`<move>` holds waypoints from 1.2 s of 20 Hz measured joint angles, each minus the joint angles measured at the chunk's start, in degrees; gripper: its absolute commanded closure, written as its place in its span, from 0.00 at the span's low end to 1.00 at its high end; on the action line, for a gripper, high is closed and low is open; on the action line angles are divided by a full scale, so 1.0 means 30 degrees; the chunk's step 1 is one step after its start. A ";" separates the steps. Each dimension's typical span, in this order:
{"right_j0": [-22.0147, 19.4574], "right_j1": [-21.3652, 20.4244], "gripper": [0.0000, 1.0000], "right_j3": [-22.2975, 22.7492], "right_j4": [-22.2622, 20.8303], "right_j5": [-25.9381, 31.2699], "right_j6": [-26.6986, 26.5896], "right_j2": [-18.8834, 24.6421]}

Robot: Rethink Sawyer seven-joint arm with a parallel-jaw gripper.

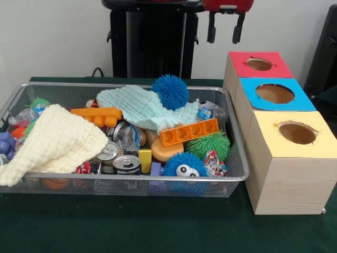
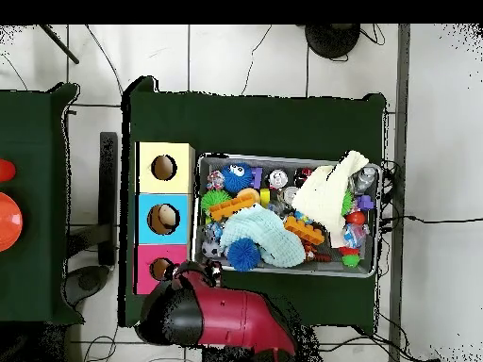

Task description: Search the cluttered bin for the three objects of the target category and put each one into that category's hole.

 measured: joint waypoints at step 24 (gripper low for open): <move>-0.2068 0.4777 0.00 -0.0273 0.0110 -0.4439 0.0000 0.0237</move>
